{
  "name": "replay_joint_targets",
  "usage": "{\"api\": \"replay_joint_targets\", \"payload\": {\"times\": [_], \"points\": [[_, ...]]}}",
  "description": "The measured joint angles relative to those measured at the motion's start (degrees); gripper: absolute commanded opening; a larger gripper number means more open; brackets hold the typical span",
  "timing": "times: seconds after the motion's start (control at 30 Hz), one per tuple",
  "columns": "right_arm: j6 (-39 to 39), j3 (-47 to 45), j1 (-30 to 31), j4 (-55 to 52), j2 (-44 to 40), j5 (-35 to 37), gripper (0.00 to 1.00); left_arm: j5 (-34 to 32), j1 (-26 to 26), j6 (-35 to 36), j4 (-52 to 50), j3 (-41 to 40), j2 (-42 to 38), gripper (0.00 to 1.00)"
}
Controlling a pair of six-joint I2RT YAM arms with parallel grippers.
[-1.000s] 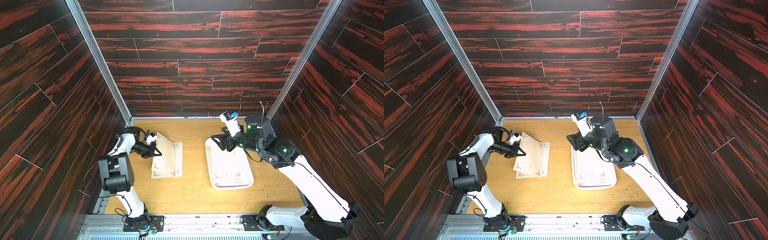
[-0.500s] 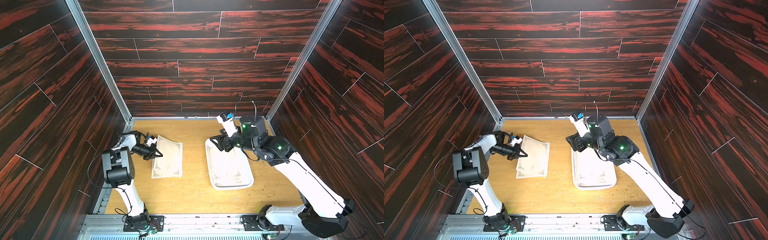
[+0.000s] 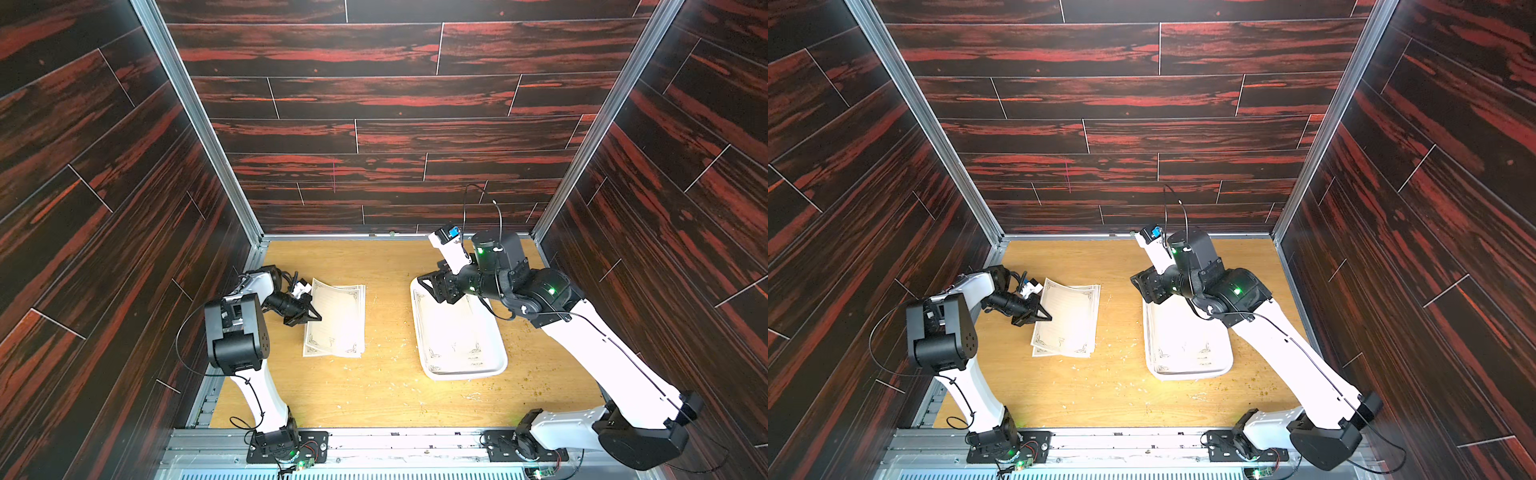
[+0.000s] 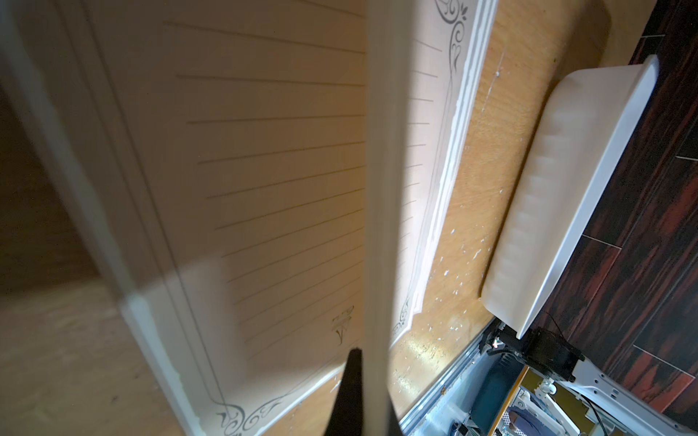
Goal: Take out the stationery paper from the storage box
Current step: Place the stationery paper at the center of the board.
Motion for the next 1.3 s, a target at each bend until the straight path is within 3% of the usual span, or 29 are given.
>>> {"api": "replay_joint_targets", "payload": {"times": [0.37,0.77,0.87,1.3], "points": [[-0.02,0.00,0.00,-0.87,0.04,0.07,0.70,-1.62,0.31,-2.43,2.29,-0.09,-0.15,0.05],[-0.02,-0.02,0.00,-1.16,0.07,0.28,0.69,-7.67,0.31,-5.79,3.85,-0.28,-0.22,0.33],[-0.02,0.00,0.00,-1.29,0.07,0.31,0.67,-10.91,0.33,-6.71,4.37,-1.03,-0.81,0.38],[0.00,-0.02,0.00,-2.32,0.04,4.52,0.70,-30.27,0.35,-9.53,6.23,-2.56,-7.89,0.39]]}}
